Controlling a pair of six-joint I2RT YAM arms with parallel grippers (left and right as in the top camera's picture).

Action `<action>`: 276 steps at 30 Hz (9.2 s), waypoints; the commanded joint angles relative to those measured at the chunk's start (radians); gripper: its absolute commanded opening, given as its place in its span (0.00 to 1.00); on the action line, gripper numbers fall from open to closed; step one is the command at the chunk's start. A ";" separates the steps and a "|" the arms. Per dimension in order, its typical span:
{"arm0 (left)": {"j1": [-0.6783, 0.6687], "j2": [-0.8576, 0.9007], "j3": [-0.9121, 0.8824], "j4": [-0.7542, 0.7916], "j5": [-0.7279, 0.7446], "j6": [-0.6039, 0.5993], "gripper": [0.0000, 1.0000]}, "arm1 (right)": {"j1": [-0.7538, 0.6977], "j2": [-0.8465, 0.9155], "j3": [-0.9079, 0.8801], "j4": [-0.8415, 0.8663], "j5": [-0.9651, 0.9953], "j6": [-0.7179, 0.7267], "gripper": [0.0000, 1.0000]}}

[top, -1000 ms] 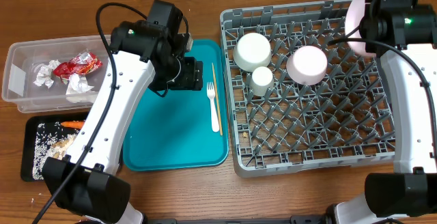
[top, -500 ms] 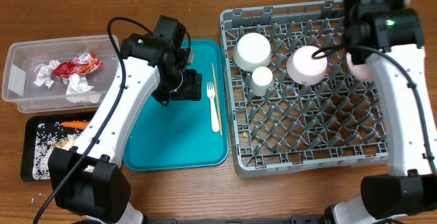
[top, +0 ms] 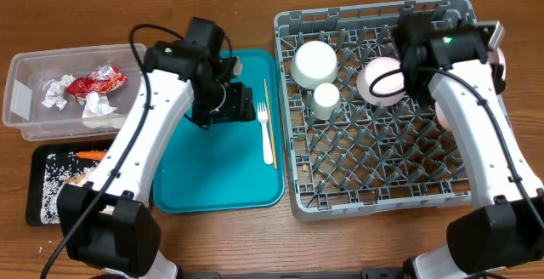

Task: Sort waste into correct bins and load items into the dishwasher
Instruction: 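Lower the plate upright into the rack and open the right gripper, then move the right gripper over the white fork on the teal tray, then lower the right gripper and close it on the white fork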

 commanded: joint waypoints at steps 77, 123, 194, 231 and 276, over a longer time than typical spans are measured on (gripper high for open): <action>0.388 -0.015 0.075 -0.068 0.021 0.025 1.00 | 0.653 0.320 0.053 0.711 -1.065 -0.068 0.54; 0.388 -0.015 0.075 -0.068 0.021 0.025 1.00 | 0.663 0.475 0.083 0.715 -1.020 -0.014 0.33; 0.395 -0.015 0.206 0.014 -0.536 0.259 1.00 | 0.631 0.455 -0.090 0.877 -1.044 -0.021 0.37; 0.395 -0.015 0.206 0.015 -0.532 0.258 1.00 | 0.660 0.454 0.058 0.752 -1.000 -0.024 0.35; 0.395 -0.015 0.206 0.015 -0.532 0.258 1.00 | 0.669 0.504 -0.018 0.840 -0.948 -0.024 0.24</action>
